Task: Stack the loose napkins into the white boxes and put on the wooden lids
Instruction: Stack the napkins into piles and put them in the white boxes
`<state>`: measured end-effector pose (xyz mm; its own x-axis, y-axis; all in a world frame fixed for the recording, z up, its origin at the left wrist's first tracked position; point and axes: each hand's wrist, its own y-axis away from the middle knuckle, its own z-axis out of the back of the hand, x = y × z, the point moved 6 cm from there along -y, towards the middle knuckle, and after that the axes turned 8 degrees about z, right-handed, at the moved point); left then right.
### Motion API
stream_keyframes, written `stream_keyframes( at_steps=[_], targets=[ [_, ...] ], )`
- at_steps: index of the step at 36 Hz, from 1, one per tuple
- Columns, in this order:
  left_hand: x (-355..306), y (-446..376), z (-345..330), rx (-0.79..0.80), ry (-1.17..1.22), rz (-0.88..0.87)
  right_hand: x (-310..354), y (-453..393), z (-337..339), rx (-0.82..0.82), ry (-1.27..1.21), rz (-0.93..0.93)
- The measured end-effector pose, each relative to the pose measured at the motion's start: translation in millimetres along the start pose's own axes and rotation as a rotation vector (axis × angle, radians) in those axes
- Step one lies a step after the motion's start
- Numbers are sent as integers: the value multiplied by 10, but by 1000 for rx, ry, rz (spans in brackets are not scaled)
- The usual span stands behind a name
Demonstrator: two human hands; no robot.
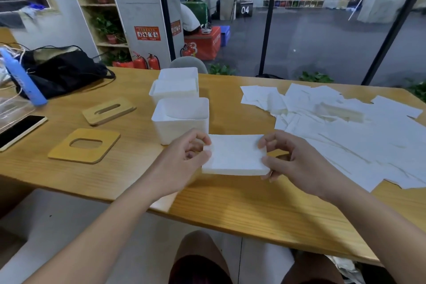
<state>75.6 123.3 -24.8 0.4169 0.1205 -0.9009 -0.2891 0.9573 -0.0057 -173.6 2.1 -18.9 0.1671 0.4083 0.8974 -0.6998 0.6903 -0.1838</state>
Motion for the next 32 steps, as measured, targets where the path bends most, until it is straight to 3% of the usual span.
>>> stream_keyframes(
  at_steps=[9, 18, 24, 32],
  targets=[
    [-118, -55, 565, -113, -179, -62, 437, -394, -233, -46, -23, 83],
    [-270, -400, 1053, -142, -446, -92, 667, -1011, -373, -96, 270, 223],
    [-270, -759, 1302, -175, -546, -65, 759, -1527, -504, -110, 414, 200],
    [-2, -1197, 1384, -158, -795, 5, 665, -1974, -813, 10, 540, 107]
  ],
)
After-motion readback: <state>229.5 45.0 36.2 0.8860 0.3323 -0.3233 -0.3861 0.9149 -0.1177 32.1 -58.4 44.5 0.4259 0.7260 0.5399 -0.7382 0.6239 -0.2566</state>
